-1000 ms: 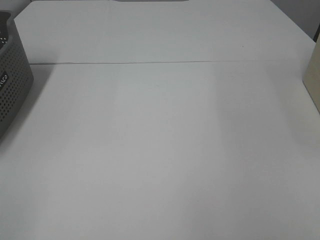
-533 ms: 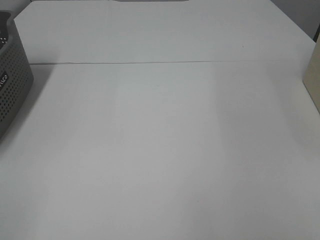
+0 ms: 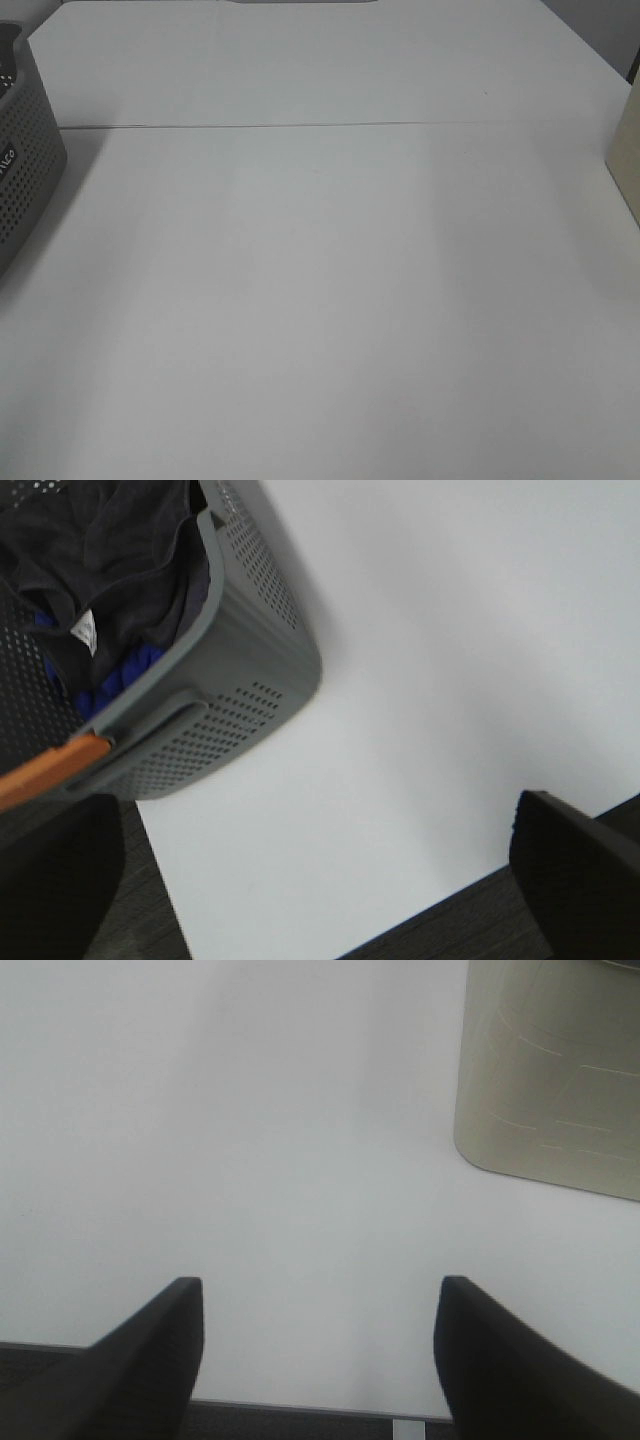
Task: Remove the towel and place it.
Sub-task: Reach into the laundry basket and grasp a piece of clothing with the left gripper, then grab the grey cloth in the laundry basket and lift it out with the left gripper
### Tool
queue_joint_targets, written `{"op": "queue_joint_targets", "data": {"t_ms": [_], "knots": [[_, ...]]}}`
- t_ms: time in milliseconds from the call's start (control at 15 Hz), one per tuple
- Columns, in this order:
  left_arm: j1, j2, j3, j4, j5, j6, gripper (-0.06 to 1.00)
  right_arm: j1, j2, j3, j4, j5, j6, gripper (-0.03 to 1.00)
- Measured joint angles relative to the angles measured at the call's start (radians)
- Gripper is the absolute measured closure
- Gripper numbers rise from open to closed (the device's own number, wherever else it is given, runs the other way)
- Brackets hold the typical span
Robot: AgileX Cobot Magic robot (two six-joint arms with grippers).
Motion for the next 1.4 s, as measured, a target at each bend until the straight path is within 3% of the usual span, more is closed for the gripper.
{"op": "queue_joint_targets", "data": {"t_ms": [67,200,400,533,667,733,933,1200,1400], "knots": [[0.0,0.198,-0.129,0.011,0.0,0.136,-0.05,0.0,0.0,0.0,0.0,0.0,0.0,0.31],[0.0,0.357,-0.238,0.063,0.0,0.194,-0.04,0.0,0.0,0.0,0.0,0.0,0.0,0.31],[0.0,0.639,-0.425,0.253,0.0,0.238,-0.03,0.0,0.0,0.0,0.0,0.0,0.0,0.31],[0.019,0.758,-0.511,0.306,-0.001,0.275,-0.03,0.0,0.0,0.0,0.0,0.0,0.0,0.31],[0.088,0.878,-0.579,0.32,-0.019,0.318,-0.03,0.0,0.0,0.0,0.0,0.0,0.0,0.31],[0.171,1.002,-0.616,0.326,-0.095,0.391,-0.03,0.0,0.0,0.0,0.0,0.0,0.0,0.31],[0.25,1.154,-0.626,0.328,-0.164,0.476,-0.03,0.0,0.0,0.0,0.0,0.0,0.0,0.31],[0.286,1.32,-0.638,0.364,-0.223,0.559,-0.03,0.0,0.0,0.0,0.0,0.0,0.0,0.31],[0.286,1.456,-0.75,0.367,-0.236,0.572,-0.03,0.0,0.0,0.0,0.0,0.0,0.0,0.31]]}}
